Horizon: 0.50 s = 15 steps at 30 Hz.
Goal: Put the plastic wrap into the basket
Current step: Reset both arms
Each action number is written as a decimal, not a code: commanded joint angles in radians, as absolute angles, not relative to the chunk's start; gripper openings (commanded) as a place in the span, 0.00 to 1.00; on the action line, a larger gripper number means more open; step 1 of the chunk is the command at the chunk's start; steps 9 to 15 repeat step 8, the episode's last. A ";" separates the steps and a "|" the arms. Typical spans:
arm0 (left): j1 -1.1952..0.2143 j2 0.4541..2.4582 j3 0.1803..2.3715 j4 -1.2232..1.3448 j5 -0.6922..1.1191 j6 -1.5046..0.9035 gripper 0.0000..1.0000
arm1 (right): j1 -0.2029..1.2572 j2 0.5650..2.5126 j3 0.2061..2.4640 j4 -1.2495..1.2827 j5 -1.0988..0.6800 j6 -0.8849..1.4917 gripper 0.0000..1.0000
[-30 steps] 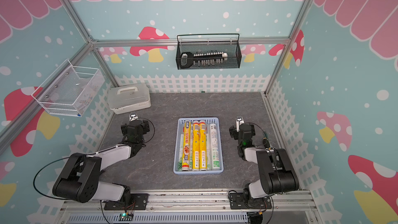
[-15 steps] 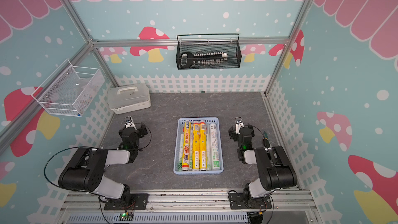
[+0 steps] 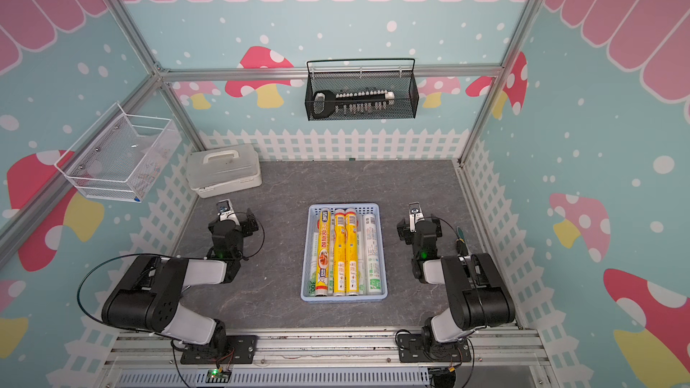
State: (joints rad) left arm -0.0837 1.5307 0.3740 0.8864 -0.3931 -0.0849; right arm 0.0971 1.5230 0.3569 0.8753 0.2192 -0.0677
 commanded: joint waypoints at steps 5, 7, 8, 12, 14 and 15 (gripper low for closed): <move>-0.076 1.539 0.393 0.879 -0.386 -0.081 0.99 | 0.089 1.523 0.373 0.886 0.230 -0.052 0.99; -0.076 1.535 0.385 0.895 -0.384 -0.079 0.99 | 0.089 1.523 0.373 0.886 0.229 -0.052 0.99; -0.076 1.532 0.385 0.890 -0.382 -0.079 0.99 | 0.089 1.523 0.373 0.886 0.230 -0.051 0.99; -0.076 1.532 0.385 0.890 -0.382 -0.079 0.99 | 0.089 1.523 0.373 0.886 0.230 -0.051 0.99; -0.076 1.532 0.385 0.890 -0.382 -0.079 0.99 | 0.089 1.523 0.373 0.886 0.230 -0.051 0.99; -0.076 1.532 0.385 0.890 -0.382 -0.079 0.99 | 0.089 1.523 0.373 0.886 0.230 -0.051 0.99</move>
